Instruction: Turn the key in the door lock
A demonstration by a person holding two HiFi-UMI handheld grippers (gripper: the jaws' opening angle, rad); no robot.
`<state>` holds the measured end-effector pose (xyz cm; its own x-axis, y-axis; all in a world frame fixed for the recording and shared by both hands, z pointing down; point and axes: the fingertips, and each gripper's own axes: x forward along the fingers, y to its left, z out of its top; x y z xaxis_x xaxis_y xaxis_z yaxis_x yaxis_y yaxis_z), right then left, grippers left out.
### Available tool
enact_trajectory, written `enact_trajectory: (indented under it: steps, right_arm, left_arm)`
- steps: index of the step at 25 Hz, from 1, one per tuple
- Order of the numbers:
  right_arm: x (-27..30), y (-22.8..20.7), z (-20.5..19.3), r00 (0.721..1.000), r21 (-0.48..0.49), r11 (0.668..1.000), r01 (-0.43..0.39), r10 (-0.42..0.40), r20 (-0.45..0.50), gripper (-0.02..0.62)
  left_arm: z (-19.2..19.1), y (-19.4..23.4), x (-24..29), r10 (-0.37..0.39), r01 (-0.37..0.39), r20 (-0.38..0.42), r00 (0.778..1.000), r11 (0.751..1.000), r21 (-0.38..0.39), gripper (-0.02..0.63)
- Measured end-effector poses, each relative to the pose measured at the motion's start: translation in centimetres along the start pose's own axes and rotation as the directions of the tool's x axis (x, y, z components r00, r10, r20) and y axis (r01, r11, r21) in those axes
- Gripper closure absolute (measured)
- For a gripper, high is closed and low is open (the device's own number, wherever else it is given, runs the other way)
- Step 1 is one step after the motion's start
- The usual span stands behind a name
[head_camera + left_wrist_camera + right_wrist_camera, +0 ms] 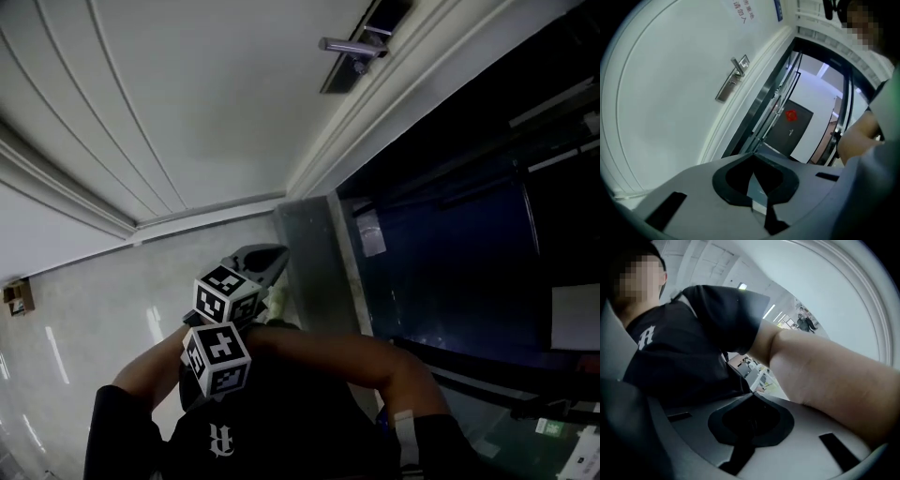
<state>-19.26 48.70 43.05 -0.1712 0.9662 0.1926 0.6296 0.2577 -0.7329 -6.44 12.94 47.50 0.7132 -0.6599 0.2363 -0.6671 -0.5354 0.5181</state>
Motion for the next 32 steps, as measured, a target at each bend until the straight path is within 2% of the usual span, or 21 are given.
enact_trajectory:
  steps: [2, 4, 6, 8, 9, 12, 13, 14, 15, 16, 17, 18, 19, 20, 21, 23, 25, 26, 29, 30, 32]
  right_arm:
    - [1.2, 0.4, -0.3, 0.996, 0.119, 0.989, -0.084, 0.078, 0.047, 0.581]
    - [1.0, 1.5, -0.2, 0.992, 0.063, 0.994, -0.087, 0.081, 0.097, 0.581]
    - [-0.7, 4.4, 0.1, 0.988, -0.140, 0.990, 0.017, 0.005, 0.157, 0.580]
    - [-2.5, 8.3, -0.7, 0.978, -0.303, 0.941, 0.149, -0.094, 0.188, 0.578]
    - [-3.2, 10.4, -1.6, 0.972, -0.329, 0.926, 0.187, -0.127, 0.196, 0.578]
    - [-3.7, 15.4, -5.7, 0.965, -0.283, 0.932, 0.228, -0.177, 0.193, 0.578]
    - [-3.9, 16.3, -7.1, 0.953, -0.256, 0.927, 0.274, -0.226, 0.204, 0.578]
    - [-4.5, 16.9, -7.9, 0.921, -0.226, 0.907, 0.355, -0.299, 0.250, 0.577]
    - [-5.8, 17.4, -7.9, 0.857, -0.186, 0.867, 0.462, -0.383, 0.344, 0.577]
    - [-7.6, 18.0, -7.4, 0.756, -0.136, 0.810, 0.570, -0.453, 0.472, 0.577]
    - [-9.7, 19.2, -6.7, 0.632, -0.089, 0.749, 0.657, -0.484, 0.605, 0.577]
    - [-11.9, 21.1, -6.1, 0.511, -0.058, 0.698, 0.714, -0.462, 0.725, 0.577]
    - [-13.8, 23.6, -5.7, 0.409, -0.047, 0.666, 0.745, -0.399, 0.821, 0.578]
    - [-15.2, 26.4, -5.5, 0.335, -0.051, 0.654, 0.755, -0.317, 0.887, 0.578]
    - [-16.0, 29.0, -5.3, 0.289, -0.068, 0.657, 0.751, -0.234, 0.928, 0.578]
    - [-16.0, 32.8, -4.6, 0.261, -0.113, 0.674, 0.730, -0.121, 0.958, 0.580]
    - [-15.0, 33.3, -4.5, 0.243, -0.082, 0.639, 0.765, -0.168, 0.955, 0.580]
    - [-14.6, 32.3, -4.7, 0.210, -0.024, 0.589, 0.808, -0.250, 0.945, 0.580]
    - [-12.8, 26.8, -5.7, 0.048, 0.172, 0.374, 0.911, -0.510, 0.859, 0.578]
    - [-12.0, 25.3, -5.9, 0.001, 0.205, 0.298, 0.932, -0.570, 0.822, 0.578]
    - [-10.5, 23.9, -5.8, -0.060, 0.203, 0.158, 0.966, -0.628, 0.776, 0.578]
  left_arm:
    - [-0.7, 0.9, -0.9, -0.003, 0.005, 0.037, 0.999, 0.997, -0.079, 0.600]
    - [-0.3, 2.3, -2.5, 0.018, -0.001, 0.107, 0.994, 0.988, -0.156, 0.600]
    - [0.1, 3.0, -5.1, 0.035, 0.002, 0.184, 0.982, 0.981, -0.196, 0.600]
    - [-1.0, 2.7, -8.5, 0.028, 0.029, 0.230, 0.973, 0.969, -0.243, 0.600]
    - [-2.1, 2.3, -10.3, 0.019, 0.049, 0.242, 0.970, 0.961, -0.271, 0.600]
    - [-4.8, 0.1, -15.1, 0.004, 0.078, 0.272, 0.962, 0.954, -0.289, 0.600]
    - [-5.1, -0.9, -16.7, 0.013, 0.072, 0.299, 0.954, 0.960, -0.272, 0.600]
    - [-5.0, -2.2, -18.5, 0.028, 0.059, 0.339, 0.940, 0.968, -0.244, 0.600]
    - [-4.5, -3.5, -20.4, 0.046, 0.039, 0.389, 0.920, 0.978, -0.206, 0.600]
    - [-3.9, -5.0, -22.5, 0.062, 0.016, 0.444, 0.894, 0.986, -0.168, 0.600]
    - [-3.2, -6.6, -24.5, 0.074, -0.004, 0.499, 0.863, 0.990, -0.140, 0.600]
    - [-2.7, -8.4, -26.5, 0.081, -0.015, 0.549, 0.832, 0.992, -0.124, 0.600]
    - [-2.4, -10.4, -28.4, 0.087, -0.020, 0.590, 0.803, 0.993, -0.118, 0.600]
    - [-2.3, -12.5, -30.0, 0.093, -0.027, 0.619, 0.780, 0.993, -0.116, 0.600]
    - [-2.3, -14.5, -31.3, 0.106, -0.045, 0.633, 0.766, 0.993, -0.111, 0.600]
    - [-2.4, -17.9, -33.0, 0.155, -0.125, 0.631, 0.760, 0.988, -0.092, 0.600]
    - [-2.5, -20.2, -33.6, 0.201, -0.210, 0.614, 0.763, 0.976, -0.058, 0.600]
    - [-2.6, -21.2, -33.5, 0.209, -0.237, 0.608, 0.766, 0.971, -0.036, 0.600]
    - [-3.5, -24.0, -31.9, 0.185, -0.250, 0.592, 0.784, 0.968, 0.028, 0.600]
    - [-4.0, -24.9, -30.9, 0.168, -0.244, 0.579, 0.798, 0.968, 0.055, 0.600]
    - [-4.8, -26.3, -28.7, 0.106, -0.196, 0.544, 0.832, 0.975, 0.110, 0.600]
